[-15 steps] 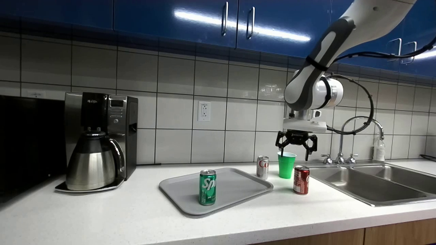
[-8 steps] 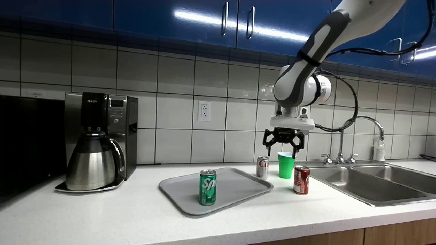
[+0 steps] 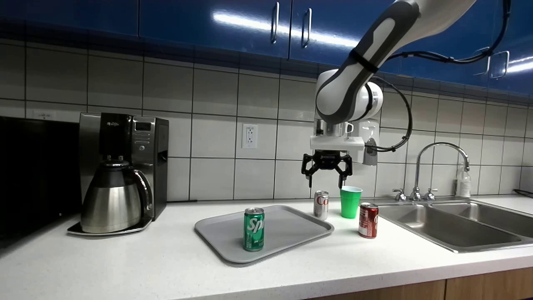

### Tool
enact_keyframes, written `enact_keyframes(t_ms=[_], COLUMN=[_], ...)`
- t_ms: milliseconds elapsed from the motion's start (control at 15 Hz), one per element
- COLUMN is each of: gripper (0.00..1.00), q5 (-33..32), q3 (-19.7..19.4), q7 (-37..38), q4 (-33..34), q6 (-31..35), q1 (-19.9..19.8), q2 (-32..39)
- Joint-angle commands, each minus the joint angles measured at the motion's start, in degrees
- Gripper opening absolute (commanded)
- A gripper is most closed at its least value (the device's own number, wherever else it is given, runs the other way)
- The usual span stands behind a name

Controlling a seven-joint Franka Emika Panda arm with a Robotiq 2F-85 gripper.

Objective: Take the cans off of the tray

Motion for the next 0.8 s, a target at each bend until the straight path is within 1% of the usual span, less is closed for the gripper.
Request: enact_keyframes(t_ms=[0, 400, 733], gripper=[1.00, 1.00, 1.00], q5=[-2.05, -1.55, -0.94], q3=[2.14, 4.14, 4.65], q7=[2.52, 1.90, 0.25], q4=[3.55, 7.41, 11.26], q6=[-4.41, -5.70, -5.33], q1=[1.29, 3.96, 6.35], q2=[1.00, 4.11, 7.89])
